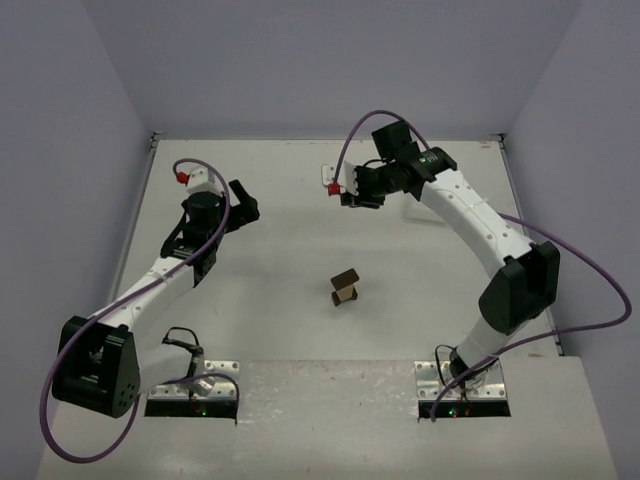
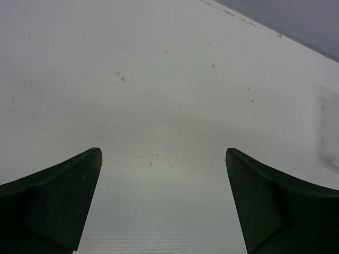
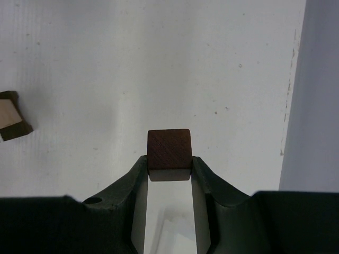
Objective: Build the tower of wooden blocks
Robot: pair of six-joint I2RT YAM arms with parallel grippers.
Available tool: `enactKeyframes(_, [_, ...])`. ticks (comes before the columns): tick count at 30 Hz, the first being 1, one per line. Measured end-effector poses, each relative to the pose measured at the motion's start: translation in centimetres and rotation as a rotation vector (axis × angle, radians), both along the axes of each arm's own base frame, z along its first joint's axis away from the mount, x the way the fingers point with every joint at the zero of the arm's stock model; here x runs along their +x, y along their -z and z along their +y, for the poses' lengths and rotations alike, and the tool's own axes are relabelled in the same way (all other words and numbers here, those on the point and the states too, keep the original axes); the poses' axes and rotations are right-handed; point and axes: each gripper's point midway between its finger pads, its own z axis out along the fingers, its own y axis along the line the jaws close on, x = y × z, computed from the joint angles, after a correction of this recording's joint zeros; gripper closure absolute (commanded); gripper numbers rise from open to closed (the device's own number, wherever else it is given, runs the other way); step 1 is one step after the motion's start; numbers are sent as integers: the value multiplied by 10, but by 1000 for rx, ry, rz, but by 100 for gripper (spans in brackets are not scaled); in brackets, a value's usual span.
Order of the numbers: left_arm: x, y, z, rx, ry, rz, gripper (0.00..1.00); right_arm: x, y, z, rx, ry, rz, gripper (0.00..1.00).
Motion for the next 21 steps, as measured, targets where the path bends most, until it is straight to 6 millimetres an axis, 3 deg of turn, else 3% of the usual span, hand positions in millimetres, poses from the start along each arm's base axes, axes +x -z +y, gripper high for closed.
enactKeyframes(7, [2,-1,-6,-12,28,2,0,-80,-3,-11,-35,-150,59,72])
enactKeyframes(14, [3,-2,-7,-11,31,10,0,-153,6,16,-56,-317,112,71])
enactKeyframes(17, [3,-1,-7,-11,31,13,0,-163,14,21,-59,-323,141,72])
enactKeyframes(21, [3,0,-7,-10,31,16,0,-160,18,20,-67,-278,156,72])
